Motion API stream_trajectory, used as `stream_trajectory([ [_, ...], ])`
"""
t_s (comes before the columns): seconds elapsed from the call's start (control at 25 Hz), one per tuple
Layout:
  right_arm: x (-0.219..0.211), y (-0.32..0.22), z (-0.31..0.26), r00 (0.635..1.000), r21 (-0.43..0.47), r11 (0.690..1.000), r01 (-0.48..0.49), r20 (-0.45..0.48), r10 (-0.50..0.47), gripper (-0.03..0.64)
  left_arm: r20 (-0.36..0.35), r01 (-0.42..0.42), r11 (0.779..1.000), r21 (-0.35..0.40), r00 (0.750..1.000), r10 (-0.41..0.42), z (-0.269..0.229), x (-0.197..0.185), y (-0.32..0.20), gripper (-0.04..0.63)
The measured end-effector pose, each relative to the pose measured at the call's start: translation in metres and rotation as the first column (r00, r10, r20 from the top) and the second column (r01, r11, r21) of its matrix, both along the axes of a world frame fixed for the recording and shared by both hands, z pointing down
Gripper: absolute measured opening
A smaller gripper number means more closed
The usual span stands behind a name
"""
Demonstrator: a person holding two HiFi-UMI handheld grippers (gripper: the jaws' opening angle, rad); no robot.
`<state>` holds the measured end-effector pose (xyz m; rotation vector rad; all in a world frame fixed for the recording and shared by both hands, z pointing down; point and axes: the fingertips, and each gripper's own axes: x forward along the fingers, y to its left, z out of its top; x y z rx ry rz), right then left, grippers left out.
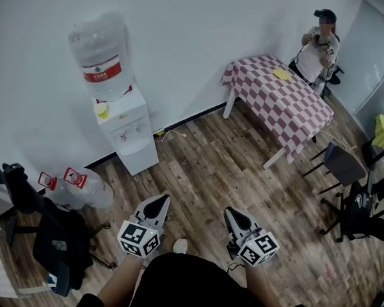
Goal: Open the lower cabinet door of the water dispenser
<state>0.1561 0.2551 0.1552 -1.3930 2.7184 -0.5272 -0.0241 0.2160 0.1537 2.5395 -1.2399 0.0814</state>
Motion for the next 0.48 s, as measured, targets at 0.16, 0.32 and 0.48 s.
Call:
stream_trajectory([
  [0.16, -0.014, -0.034, -0.006, 1.0, 0.018, 1.0, 0.006, -0.014, -0.006, 0.023, -0.004, -0.003, 1.0, -0.003, 1.0, 0.003, 0.005, -0.013, -0.03, 0.014],
  [0.32, -0.015, -0.054, -0.005, 1.0, 0.019, 1.0, -0.004, -0.018, 0.004, 0.023, -0.002, -0.008, 1.0, -0.003, 1.0, 0.008, 0.009, -0.02, -0.051, 0.014],
  [0.48, -0.012, -0.061, 0.002, 1.0, -0.006, 1.0, -0.006, -0.026, 0.006, 0.023, -0.005, -0.001, 1.0, -0.013, 1.0, 0.001, 0.013, -0.022, -0.061, 0.014],
])
